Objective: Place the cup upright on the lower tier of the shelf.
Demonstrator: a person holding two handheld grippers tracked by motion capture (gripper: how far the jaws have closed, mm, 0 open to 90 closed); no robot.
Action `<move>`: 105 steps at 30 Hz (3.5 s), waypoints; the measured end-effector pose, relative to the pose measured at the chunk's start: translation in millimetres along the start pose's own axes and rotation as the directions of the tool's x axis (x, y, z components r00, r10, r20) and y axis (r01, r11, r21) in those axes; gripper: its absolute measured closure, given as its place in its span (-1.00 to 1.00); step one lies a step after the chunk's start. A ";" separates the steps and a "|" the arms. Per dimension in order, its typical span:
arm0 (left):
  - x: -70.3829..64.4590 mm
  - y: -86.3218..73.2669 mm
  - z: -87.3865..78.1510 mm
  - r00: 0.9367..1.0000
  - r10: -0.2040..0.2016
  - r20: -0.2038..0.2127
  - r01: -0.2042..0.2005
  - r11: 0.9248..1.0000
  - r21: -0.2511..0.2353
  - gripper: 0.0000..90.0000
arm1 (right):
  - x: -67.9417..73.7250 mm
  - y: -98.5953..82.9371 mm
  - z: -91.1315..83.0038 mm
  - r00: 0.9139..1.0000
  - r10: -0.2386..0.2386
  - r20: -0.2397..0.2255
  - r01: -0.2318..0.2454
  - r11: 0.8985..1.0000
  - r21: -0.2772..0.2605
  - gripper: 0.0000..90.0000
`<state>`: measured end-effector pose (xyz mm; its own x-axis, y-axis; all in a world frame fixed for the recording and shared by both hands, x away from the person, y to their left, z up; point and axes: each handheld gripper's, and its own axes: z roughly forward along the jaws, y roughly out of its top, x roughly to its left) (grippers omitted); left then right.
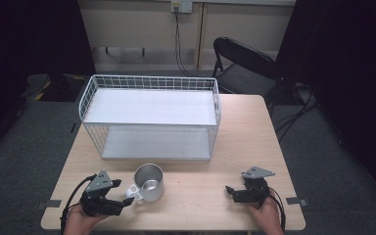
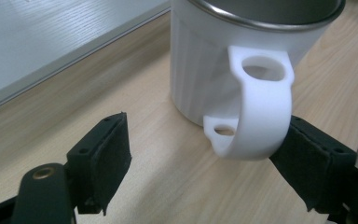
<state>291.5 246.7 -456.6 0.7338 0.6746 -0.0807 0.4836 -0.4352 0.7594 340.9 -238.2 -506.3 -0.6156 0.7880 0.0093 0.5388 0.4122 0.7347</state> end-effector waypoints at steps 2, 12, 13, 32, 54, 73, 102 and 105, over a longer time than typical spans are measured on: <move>0.2 0.7 -0.1 1.000 0.004 0.001 -0.004 1.000 -0.009 -0.47 | 0.2 -0.1 -0.1 1.000 0.001 0.002 -0.001 1.000 0.000 -0.66; -4.3 4.4 3.8 1.000 0.021 0.016 -0.020 0.999 -0.027 -0.24 | 1.5 0.2 0.2 0.999 0.023 0.025 -0.023 1.000 0.000 -0.65; -4.3 4.4 3.8 1.000 0.021 0.016 -0.020 0.999 -0.027 -0.20 | 1.6 0.2 0.2 0.999 0.024 0.026 -0.024 1.000 0.000 -0.65; -7.1 11.0 6.1 1.000 -0.009 -0.021 0.009 1.000 -0.004 0.27 | 1.9 -0.1 0.0 0.999 0.024 0.029 -0.024 1.000 -0.001 -0.65; -13.4 17.5 4.3 0.995 0.081 -0.059 -0.081 0.997 -0.001 0.60 | 1.8 0.0 0.0 0.999 0.024 0.029 -0.024 1.000 -0.001 -0.66; -11.0 17.3 5.9 0.999 0.021 -0.049 -0.020 0.999 0.029 0.31 | 1.8 -0.1 0.0 0.999 0.024 0.029 -0.024 1.000 -0.001 -0.66; -4.4 26.2 0.8 0.996 0.037 -0.085 -0.036 0.999 0.007 0.60 | 2.7 -2.2 -2.4 0.999 0.029 0.031 -0.028 1.000 -0.001 -0.66; -2.8 27.6 -2.1 0.994 0.038 -0.107 -0.039 0.999 -0.006 0.60 | 2.5 -2.1 -2.2 0.999 0.028 0.030 -0.028 1.000 -0.001 -0.66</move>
<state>301.8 234.1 -434.0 0.6965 0.7173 0.0177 0.4519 -0.4578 0.7656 336.9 -238.0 -506.3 -0.5827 0.8126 0.0090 0.5547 0.3896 0.7352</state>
